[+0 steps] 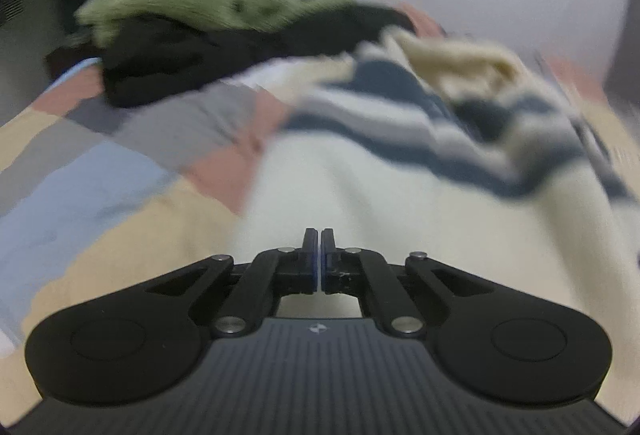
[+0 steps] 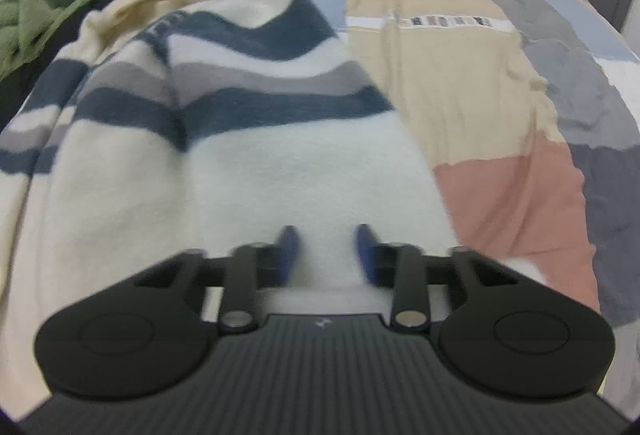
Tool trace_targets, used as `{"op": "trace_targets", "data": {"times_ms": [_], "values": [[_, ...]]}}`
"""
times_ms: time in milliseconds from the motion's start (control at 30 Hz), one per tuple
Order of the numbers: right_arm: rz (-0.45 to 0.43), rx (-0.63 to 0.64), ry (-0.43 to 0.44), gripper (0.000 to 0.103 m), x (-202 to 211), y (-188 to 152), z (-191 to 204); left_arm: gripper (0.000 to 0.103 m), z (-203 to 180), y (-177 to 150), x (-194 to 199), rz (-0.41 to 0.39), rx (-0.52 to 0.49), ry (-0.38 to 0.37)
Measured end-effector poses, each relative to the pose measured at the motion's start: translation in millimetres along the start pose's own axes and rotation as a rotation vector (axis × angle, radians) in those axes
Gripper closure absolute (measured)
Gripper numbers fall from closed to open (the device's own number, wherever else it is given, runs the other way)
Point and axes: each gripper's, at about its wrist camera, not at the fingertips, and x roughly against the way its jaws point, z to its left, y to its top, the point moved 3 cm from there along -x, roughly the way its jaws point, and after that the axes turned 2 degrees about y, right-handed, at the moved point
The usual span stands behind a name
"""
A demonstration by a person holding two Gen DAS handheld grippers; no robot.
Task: Fold large clothes
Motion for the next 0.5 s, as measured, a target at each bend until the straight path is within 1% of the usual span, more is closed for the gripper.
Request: {"op": "trace_targets", "data": {"times_ms": [67, 100, 167, 233, 267, 333, 400, 433, 500], "values": [[0.008, 0.029, 0.007, 0.098, 3, 2, 3, 0.103, 24, 11, 2, -0.014, 0.068, 0.004], [-0.002, 0.042, -0.001, 0.101, 7, 5, 3, 0.103, 34, 16, 2, -0.017, 0.093, 0.004], [-0.041, 0.071, -0.039, 0.101, 17, 14, 1, 0.103, 56, 26, 2, -0.026, 0.142, 0.008], [-0.085, 0.074, -0.063, 0.101, 28, 26, -7, 0.103, 72, 34, 3, -0.03, 0.183, -0.007], [-0.105, 0.068, -0.075, 0.101, 33, 33, -12, 0.103, 77, 37, 3, -0.03, 0.194, -0.021], [-0.15, 0.055, -0.111, 0.101, 43, 49, -27, 0.103, 82, 41, 2, -0.024, 0.185, -0.047], [-0.191, 0.023, -0.139, 0.101, 51, 59, -44, 0.103, 81, 43, 2, -0.01, 0.181, -0.113], [-0.195, 0.008, -0.143, 0.101, 52, 63, -51, 0.103, 80, 44, 1, 0.001, 0.184, -0.151], [-0.19, -0.038, -0.121, 0.101, 50, 62, -62, 0.103, 70, 41, 1, 0.01, 0.172, -0.195]]}}
